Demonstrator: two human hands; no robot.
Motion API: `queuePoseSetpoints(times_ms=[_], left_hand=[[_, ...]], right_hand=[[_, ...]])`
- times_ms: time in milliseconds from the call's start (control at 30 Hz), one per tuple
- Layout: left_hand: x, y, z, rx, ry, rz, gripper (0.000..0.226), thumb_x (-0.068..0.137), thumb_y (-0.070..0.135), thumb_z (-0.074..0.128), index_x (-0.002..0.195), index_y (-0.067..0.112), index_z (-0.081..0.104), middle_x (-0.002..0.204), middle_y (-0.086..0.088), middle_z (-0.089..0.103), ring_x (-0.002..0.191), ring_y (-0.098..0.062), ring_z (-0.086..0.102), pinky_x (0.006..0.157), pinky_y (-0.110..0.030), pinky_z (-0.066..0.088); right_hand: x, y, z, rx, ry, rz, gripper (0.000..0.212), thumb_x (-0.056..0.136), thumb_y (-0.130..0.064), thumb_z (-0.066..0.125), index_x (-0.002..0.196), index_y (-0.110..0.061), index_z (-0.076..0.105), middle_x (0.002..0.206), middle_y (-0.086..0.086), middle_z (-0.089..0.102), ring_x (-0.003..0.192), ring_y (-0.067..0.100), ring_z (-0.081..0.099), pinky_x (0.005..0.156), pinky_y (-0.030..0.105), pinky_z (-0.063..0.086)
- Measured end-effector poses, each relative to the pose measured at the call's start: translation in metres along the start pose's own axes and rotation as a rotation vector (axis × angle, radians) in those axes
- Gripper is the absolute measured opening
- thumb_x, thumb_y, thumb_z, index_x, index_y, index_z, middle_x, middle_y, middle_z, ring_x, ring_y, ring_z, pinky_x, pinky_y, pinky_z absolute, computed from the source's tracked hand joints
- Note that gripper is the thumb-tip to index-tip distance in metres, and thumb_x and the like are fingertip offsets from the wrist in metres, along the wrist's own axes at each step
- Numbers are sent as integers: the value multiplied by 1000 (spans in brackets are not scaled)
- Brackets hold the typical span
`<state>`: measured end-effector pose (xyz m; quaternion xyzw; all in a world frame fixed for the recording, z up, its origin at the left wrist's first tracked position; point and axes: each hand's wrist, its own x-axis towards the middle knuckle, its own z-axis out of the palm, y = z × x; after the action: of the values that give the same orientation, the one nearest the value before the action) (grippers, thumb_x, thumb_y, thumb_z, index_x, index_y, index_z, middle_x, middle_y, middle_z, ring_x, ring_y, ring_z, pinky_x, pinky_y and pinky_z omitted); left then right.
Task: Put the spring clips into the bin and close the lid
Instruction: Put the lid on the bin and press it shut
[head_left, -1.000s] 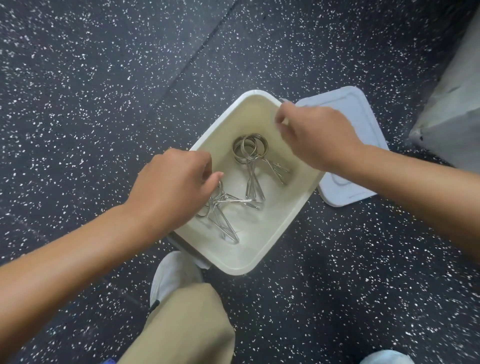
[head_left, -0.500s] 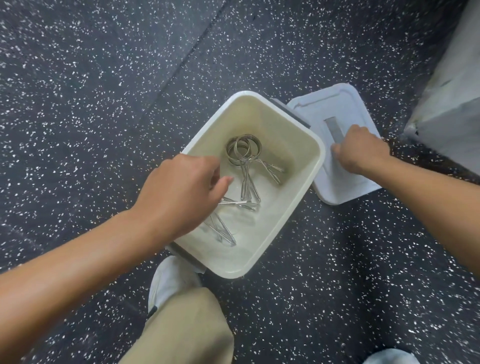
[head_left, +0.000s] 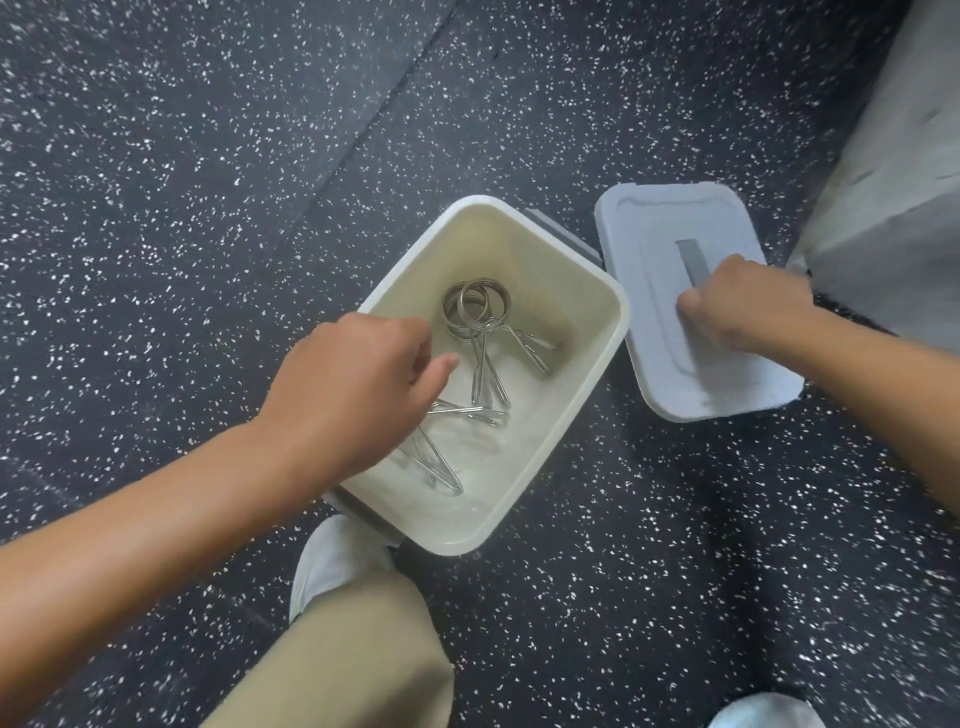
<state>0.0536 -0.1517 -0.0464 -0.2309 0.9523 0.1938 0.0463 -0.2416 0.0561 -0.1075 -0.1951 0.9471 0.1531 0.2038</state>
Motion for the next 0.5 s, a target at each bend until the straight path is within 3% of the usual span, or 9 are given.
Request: queuePoseSetpoints(times_ms=[167,333,500], left_hand=[[-4,4,-9,-13,27,8,38,94,54,49,72,23,57,63,2,63,64,-28,62,57,-35,47],[-5,4,-16,-42,58,-11,41,92,58,46,73,24,57,64,-2,64,65,-32,62,59,-37,51],[-5,2,-24,-41,99,-15,42,92,59,45,72,24,57,64,-1,64,63,-30,62,60,-38,54]], right_hand=[[-52,28,-38,26,62,-44,29,84,-37,46,75,-9,44,68,10,54,59,26,51,50,32,31],[-125,18,-73,-18,130,-94,32,85,-39,45,78,-8,47,66,8,54,55,24,48,48,30,27],[-182,-37,-84,8,73,-81,26,87,-36,42,86,-11,46,75,7,45,72,28,45,66,35,32]])
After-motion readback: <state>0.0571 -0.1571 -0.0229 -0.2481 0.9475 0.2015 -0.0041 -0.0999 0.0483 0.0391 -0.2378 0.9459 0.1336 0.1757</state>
